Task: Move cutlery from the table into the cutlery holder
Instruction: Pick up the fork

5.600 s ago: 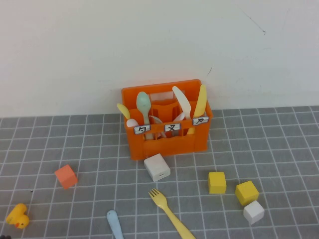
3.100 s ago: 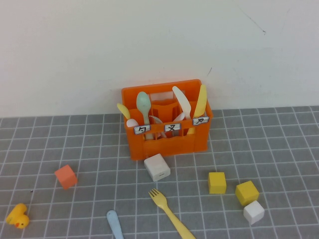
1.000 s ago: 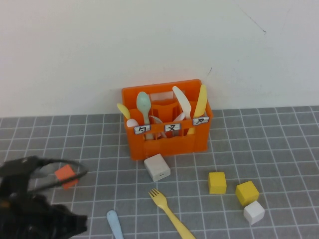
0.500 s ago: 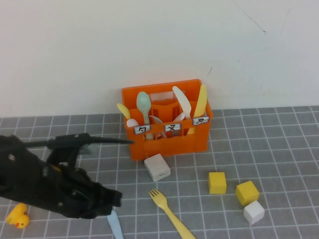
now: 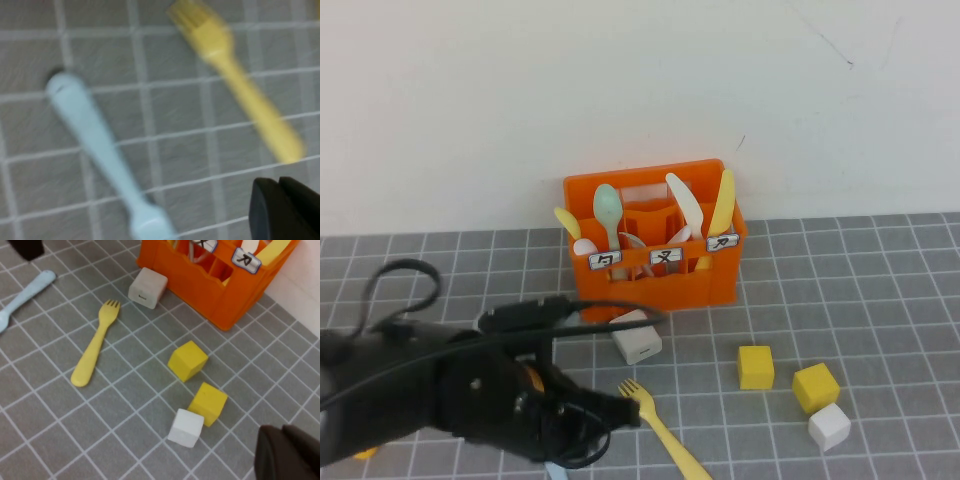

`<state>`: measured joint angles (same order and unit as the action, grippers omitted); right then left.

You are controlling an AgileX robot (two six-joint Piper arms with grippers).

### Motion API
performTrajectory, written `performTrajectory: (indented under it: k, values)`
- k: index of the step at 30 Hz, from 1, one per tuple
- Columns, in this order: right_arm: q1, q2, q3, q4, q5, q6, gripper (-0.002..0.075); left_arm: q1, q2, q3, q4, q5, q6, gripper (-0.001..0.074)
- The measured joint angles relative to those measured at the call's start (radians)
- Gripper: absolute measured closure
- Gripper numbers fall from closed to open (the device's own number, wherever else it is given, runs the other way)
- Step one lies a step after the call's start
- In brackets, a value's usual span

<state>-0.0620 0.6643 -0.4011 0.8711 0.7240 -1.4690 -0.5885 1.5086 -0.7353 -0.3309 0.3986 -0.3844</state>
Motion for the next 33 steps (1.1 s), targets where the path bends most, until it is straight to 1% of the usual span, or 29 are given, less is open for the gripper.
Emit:
performTrajectory:
  k: [2,4,7,11,14,17,23,33]
  values:
    - [0.000,0.000,0.000,0.001,0.002,0.000,0.0727,0.009,0.050,0.000,0.018,0.027,-0.005,0.0715]
    - [0.000,0.000,0.000,0.001,0.004,0.002,0.0727,0.012,0.092,0.000,0.042,0.056,-0.011,0.0672]
    - [0.000,0.000,0.000,0.002,0.013,0.007,0.0727,0.012,0.143,0.000,0.061,0.074,-0.021,0.0573]
    - [0.000,0.000,0.000,0.002,0.018,0.008,0.0727,0.012,0.195,-0.002,0.094,0.039,-0.067,0.0430]
    - [0.000,0.000,0.000,0.002,0.019,0.008,0.0727,0.012,0.229,-0.002,0.135,0.026,-0.108,0.0374]
    - [0.000,0.000,0.000,0.002,0.018,0.008,0.0727,0.012,0.262,-0.002,0.166,0.009,-0.130,0.0358]
    - [0.000,0.000,0.000,0.002,0.018,0.008,0.0727,0.012,0.337,-0.002,0.180,-0.049,-0.146,0.0354]
    - [0.000,0.000,0.000,0.002,0.020,0.010,0.0727,0.012,0.360,-0.013,0.246,-0.045,-0.139,0.0354]
